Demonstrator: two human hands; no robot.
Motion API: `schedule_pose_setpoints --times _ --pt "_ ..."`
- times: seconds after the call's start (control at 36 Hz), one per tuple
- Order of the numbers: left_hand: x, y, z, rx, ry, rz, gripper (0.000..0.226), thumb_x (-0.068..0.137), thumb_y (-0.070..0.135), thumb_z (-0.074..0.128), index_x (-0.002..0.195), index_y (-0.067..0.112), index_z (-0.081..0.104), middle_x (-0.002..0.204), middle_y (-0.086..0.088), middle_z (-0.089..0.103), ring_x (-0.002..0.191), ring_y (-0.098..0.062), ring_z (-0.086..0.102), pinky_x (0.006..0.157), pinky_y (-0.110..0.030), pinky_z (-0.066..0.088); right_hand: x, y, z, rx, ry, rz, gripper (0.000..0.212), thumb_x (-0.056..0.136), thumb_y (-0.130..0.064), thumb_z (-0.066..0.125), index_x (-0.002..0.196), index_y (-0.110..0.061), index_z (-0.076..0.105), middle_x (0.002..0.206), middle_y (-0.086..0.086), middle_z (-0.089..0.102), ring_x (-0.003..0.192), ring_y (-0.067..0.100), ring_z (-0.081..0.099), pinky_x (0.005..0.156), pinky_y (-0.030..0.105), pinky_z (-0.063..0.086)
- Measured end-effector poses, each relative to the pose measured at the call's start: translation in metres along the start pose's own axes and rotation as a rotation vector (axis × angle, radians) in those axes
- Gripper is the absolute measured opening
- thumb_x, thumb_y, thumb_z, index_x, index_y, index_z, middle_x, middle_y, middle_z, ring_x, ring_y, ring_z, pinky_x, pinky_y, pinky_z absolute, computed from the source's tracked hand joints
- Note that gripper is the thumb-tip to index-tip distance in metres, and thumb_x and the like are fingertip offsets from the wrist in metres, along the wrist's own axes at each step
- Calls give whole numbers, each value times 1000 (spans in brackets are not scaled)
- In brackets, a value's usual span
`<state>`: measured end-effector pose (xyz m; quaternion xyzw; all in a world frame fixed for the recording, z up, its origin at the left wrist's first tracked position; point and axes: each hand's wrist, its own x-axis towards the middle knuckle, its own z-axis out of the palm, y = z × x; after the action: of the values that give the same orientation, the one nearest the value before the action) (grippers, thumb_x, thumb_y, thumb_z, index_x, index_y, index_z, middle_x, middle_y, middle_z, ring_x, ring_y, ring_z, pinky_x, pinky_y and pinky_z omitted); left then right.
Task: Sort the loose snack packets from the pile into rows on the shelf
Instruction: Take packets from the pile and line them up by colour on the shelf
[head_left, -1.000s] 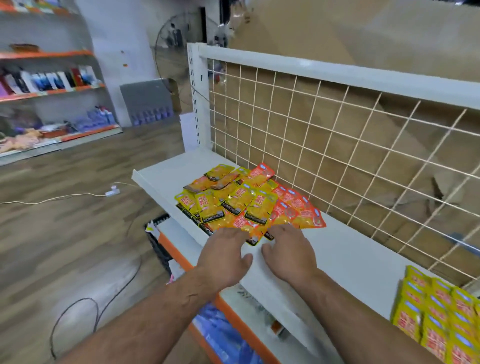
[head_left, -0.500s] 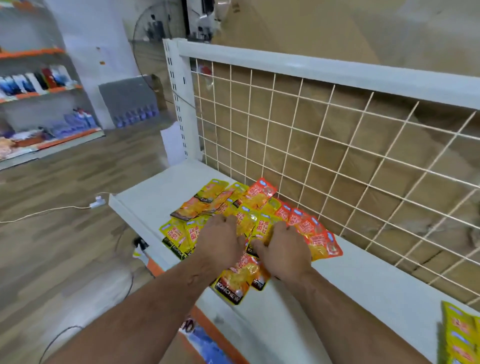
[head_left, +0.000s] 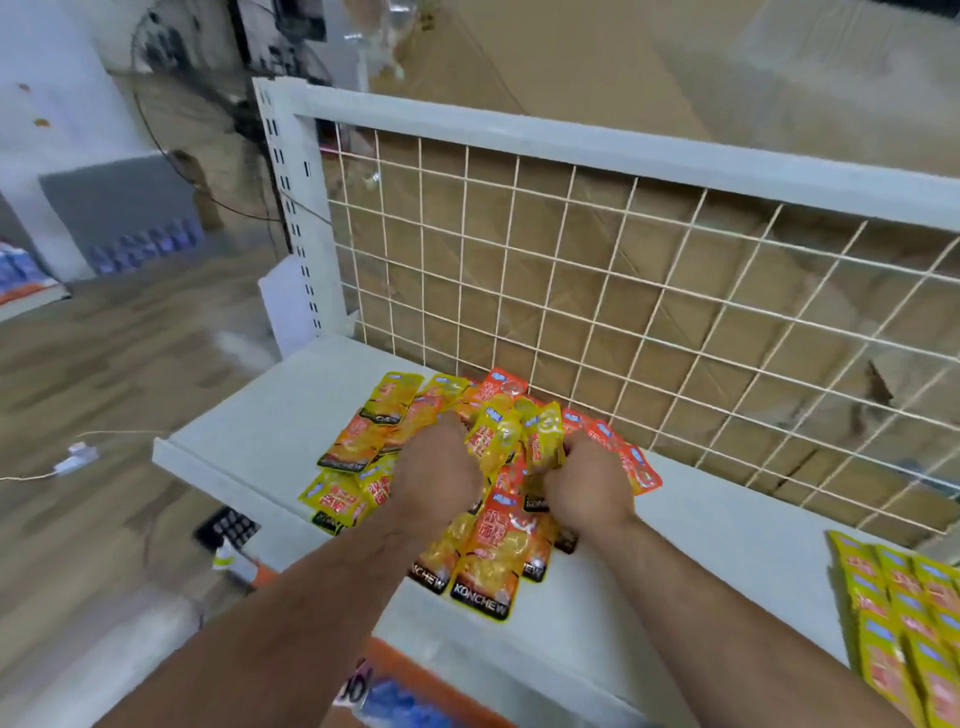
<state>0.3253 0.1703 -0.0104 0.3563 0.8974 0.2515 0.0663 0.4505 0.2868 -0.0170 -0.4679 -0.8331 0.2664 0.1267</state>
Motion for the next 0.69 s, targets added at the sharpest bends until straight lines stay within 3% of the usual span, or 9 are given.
schedule_pose_setpoints --times 0.08,0.19,0.25,0.28,0.33,0.42,0.5,0.64,0.69 --pt "1 3 -1 -189 -21 -48 20 84 12 56 103 13 61 97 -10 69 86 -30 65 64 -31 49 -8 7 -8 144 47 67 11 76 -21 63 84 -15 67 82 2 72 83 26 67 67 31 52" --pt "-4 20 2 -323 -40 -44 21 86 12 61 106 14 65 104 -7 70 92 -23 63 66 -20 37 -27 23 -21 393 134 182 19 68 -24 71 80 -9 69 75 5 71 77 26 67 72 39 55" --pt "-10 30 6 -389 -65 -52 17 84 13 63 100 17 67 106 -6 70 98 -25 64 73 -21 43 -39 35 -26 517 176 234 25 59 -28 68 77 -10 66 67 2 66 68 24 63 71 44 55" --pt "-14 35 8 -415 -81 -56 12 83 14 64 92 21 65 104 -6 71 99 -27 65 78 -25 49 -46 41 -29 560 194 254 18 59 -26 68 73 -14 65 64 -1 64 66 21 61 69 42 55" --pt "-23 44 13 -445 -94 -28 6 81 15 63 83 21 64 99 -6 72 95 -30 66 80 -32 54 -62 51 -36 595 238 286 6 64 -19 70 65 -19 64 63 -3 64 66 20 60 66 37 51" --pt "-38 58 19 -500 -122 40 6 83 13 64 81 18 64 98 -6 72 90 -31 66 78 -36 54 -83 67 -47 604 282 323 18 75 -11 73 63 -18 60 65 -2 64 63 19 59 63 33 45" --pt "-50 72 29 -501 -174 83 33 81 12 67 58 20 46 86 -15 71 82 -33 66 74 -43 54 -101 81 -57 615 296 354 21 78 -9 71 65 -18 58 63 0 62 58 17 55 56 27 40" --pt "-70 98 49 -505 -281 111 16 78 15 69 69 21 58 85 -9 71 83 -29 67 73 -39 56 -127 105 -73 630 346 396 32 81 -3 68 59 -19 52 51 -5 54 51 19 50 48 25 35" --pt "-81 110 58 -508 -312 124 19 78 15 71 66 21 57 85 -11 72 83 -30 68 73 -39 56 -137 116 -80 632 363 407 33 82 -2 67 60 -18 49 49 -4 51 53 20 50 45 23 34"
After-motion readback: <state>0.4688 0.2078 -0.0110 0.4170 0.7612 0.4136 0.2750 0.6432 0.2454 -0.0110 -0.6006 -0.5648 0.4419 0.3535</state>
